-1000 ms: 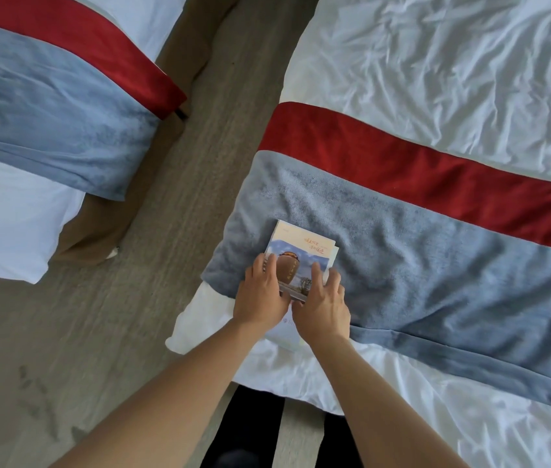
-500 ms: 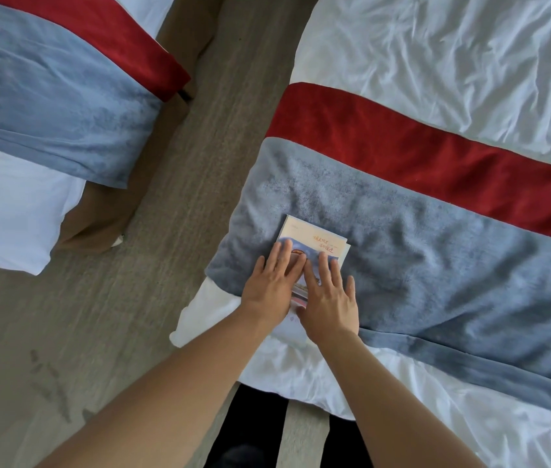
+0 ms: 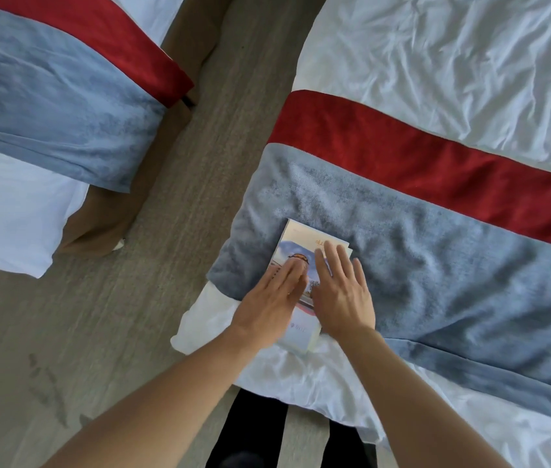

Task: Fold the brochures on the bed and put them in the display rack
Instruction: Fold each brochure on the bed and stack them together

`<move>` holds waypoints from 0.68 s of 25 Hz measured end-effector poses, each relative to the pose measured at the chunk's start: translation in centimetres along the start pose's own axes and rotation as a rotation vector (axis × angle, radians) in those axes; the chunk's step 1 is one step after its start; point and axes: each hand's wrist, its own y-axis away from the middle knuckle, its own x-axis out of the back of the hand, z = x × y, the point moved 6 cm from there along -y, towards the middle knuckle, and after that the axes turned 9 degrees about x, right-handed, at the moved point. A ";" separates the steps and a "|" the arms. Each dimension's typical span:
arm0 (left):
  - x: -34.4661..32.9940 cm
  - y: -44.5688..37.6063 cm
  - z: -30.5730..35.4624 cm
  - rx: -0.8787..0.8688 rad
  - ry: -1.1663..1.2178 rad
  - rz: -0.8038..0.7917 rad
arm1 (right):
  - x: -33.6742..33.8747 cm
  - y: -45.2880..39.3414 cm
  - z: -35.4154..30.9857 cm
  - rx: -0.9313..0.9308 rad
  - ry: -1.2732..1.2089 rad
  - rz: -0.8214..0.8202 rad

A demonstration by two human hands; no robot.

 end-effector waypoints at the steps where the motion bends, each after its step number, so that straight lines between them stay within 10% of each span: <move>1: -0.8 0.8 0.4 -0.007 0.011 -0.021 | -0.1 -0.6 0.2 0.062 0.021 -0.048; 10: -3.3 1.3 0.5 0.036 0.068 -0.123 | -1.9 -2.9 0.3 0.160 0.069 -0.361; 17: -1.1 0.7 -1.3 0.046 0.146 0.025 | -0.3 -0.8 -0.7 0.156 0.029 -0.129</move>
